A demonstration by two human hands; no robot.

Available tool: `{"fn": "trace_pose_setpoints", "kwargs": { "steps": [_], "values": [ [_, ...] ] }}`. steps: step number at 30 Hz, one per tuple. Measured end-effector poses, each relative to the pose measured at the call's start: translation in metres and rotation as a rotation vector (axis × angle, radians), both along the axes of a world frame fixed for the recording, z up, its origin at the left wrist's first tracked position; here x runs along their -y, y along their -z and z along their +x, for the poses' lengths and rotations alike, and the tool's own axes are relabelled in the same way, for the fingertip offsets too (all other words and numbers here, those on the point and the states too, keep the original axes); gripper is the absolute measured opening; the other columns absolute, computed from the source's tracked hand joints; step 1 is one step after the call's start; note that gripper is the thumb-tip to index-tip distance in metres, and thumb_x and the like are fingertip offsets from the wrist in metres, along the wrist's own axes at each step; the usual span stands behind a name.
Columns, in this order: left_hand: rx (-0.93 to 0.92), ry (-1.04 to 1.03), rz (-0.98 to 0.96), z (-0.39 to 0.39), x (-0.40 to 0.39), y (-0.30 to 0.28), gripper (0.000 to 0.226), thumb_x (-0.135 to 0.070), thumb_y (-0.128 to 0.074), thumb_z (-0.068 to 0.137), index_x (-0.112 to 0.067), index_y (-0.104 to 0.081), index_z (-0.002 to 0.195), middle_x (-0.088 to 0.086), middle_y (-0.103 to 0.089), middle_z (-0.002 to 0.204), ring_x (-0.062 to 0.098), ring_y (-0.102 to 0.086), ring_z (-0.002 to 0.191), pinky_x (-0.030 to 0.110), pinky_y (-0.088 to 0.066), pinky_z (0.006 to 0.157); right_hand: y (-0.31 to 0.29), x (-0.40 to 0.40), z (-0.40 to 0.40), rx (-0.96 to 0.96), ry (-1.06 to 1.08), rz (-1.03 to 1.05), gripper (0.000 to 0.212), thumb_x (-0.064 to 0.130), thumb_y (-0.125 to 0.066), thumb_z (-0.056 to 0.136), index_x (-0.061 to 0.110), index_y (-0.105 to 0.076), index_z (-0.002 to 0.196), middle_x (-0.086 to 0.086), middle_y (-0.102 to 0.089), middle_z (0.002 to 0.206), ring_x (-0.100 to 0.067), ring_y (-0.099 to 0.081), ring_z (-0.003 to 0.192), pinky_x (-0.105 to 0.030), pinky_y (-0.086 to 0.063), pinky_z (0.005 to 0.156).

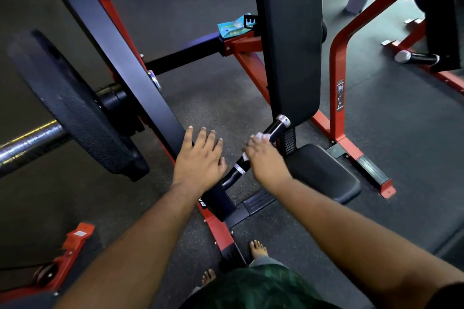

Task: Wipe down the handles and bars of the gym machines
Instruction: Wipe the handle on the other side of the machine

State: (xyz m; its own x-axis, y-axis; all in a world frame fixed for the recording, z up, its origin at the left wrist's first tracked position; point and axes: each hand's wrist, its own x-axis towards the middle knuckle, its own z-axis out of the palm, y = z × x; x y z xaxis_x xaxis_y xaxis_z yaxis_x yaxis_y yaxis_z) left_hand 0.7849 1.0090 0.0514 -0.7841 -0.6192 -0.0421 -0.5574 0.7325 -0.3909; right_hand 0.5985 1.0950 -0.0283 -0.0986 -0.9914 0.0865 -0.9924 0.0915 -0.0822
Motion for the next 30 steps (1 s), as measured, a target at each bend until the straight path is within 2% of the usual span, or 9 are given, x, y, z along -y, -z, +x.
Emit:
{"fn": "trace_pose_setpoints", "kwargs": {
  "steps": [4, 6, 8, 10, 13, 18, 23, 27, 30],
  "values": [
    [0.001, 0.002, -0.001, 0.001, -0.001, 0.0, 0.062, -0.049, -0.029, 0.102, -0.02, -0.048, 0.152, 0.008, -0.043, 0.16, 0.031, -0.033, 0.149, 0.059, -0.009, 0.123, 0.014, -0.041, 0.042, 0.476, -0.098, -0.086, 0.052, 0.01, -0.032, 0.096, 0.004, -0.057, 0.141, -0.009, -0.044, 0.155, -0.02, -0.03, 0.15, -0.028, -0.007, 0.126],
    [0.001, 0.004, 0.001, 0.0, -0.001, 0.001, 0.062, -0.05, -0.029, 0.102, -0.02, -0.046, 0.153, 0.008, -0.042, 0.161, 0.03, -0.032, 0.15, 0.059, -0.008, 0.123, 0.015, -0.067, 0.049, 0.764, -0.103, -0.179, 0.051, 0.005, -0.036, 0.095, 0.006, -0.059, 0.14, -0.004, -0.047, 0.154, -0.017, -0.038, 0.147, -0.029, -0.026, 0.123],
    [-0.002, 0.006, -0.001, -0.001, 0.0, 0.001, 0.062, -0.049, -0.028, 0.102, -0.02, -0.047, 0.153, 0.007, -0.043, 0.16, 0.03, -0.032, 0.15, 0.059, -0.008, 0.123, 0.009, -0.086, 0.048, 1.026, 0.116, -0.319, 0.046, -0.002, -0.038, 0.101, 0.012, -0.063, 0.136, 0.001, -0.059, 0.145, -0.017, -0.065, 0.12, -0.034, -0.053, 0.101],
    [-0.001, 0.007, -0.005, 0.0, 0.001, 0.001, 0.062, -0.049, -0.027, 0.102, -0.021, -0.047, 0.153, 0.007, -0.043, 0.16, 0.03, -0.033, 0.15, 0.059, -0.008, 0.123, 0.008, -0.084, 0.033, 1.201, 0.509, -0.496, 0.033, 0.01, -0.043, 0.109, 0.016, -0.068, 0.13, 0.006, -0.068, 0.132, -0.017, -0.07, 0.091, -0.034, -0.06, 0.078],
    [-0.001, 0.008, -0.007, 0.0, 0.001, 0.001, 0.062, -0.049, -0.026, 0.102, -0.02, -0.047, 0.153, 0.007, -0.043, 0.16, 0.03, -0.032, 0.15, 0.059, -0.009, 0.122, 0.012, -0.047, -0.012, 1.647, 0.995, -0.607, 0.03, 0.029, -0.051, 0.105, 0.012, -0.065, 0.126, -0.004, -0.074, 0.117, -0.028, -0.072, 0.103, -0.046, -0.06, 0.087],
    [-0.001, 0.011, -0.006, 0.001, 0.0, 0.0, 0.061, -0.049, -0.028, 0.102, -0.02, -0.049, 0.151, 0.007, -0.045, 0.159, 0.03, -0.034, 0.149, 0.059, -0.01, 0.122, -0.019, 0.013, -0.031, 2.108, 1.139, -0.749, 0.025, 0.014, -0.041, 0.11, 0.013, -0.061, 0.094, -0.001, -0.064, 0.087, -0.006, -0.065, 0.069, -0.02, -0.054, 0.059],
    [-0.002, 0.009, -0.012, -0.001, 0.001, 0.001, 0.062, -0.049, -0.028, 0.102, -0.02, -0.049, 0.152, 0.007, -0.045, 0.159, 0.03, -0.034, 0.149, 0.059, -0.009, 0.122, -0.02, 0.006, -0.04, 2.084, 1.216, -0.87, 0.019, 0.013, -0.044, 0.109, 0.009, -0.063, 0.111, -0.003, -0.069, 0.1, -0.012, -0.067, 0.081, -0.026, -0.057, 0.071],
    [-0.006, 0.008, -0.019, 0.001, 0.001, 0.001, 0.061, -0.049, -0.029, 0.101, -0.021, -0.049, 0.152, 0.007, -0.045, 0.158, 0.03, -0.035, 0.148, 0.059, -0.01, 0.122, -0.026, 0.008, -0.049, 1.953, 1.129, -0.798, 0.032, 0.015, -0.042, 0.109, 0.013, -0.065, 0.088, -0.006, -0.066, 0.086, -0.015, -0.062, 0.073, -0.033, -0.054, 0.083],
    [-0.01, 0.006, -0.024, 0.0, 0.0, 0.0, 0.06, -0.049, -0.031, 0.101, -0.02, -0.05, 0.151, 0.007, -0.047, 0.157, 0.03, -0.036, 0.147, 0.059, -0.011, 0.122, -0.021, 0.004, -0.02, 1.931, 1.069, -0.632, 0.033, 0.014, -0.036, 0.111, 0.019, -0.062, 0.091, 0.004, -0.064, 0.073, -0.006, -0.058, 0.062, -0.021, -0.049, 0.065]
  ]
}}
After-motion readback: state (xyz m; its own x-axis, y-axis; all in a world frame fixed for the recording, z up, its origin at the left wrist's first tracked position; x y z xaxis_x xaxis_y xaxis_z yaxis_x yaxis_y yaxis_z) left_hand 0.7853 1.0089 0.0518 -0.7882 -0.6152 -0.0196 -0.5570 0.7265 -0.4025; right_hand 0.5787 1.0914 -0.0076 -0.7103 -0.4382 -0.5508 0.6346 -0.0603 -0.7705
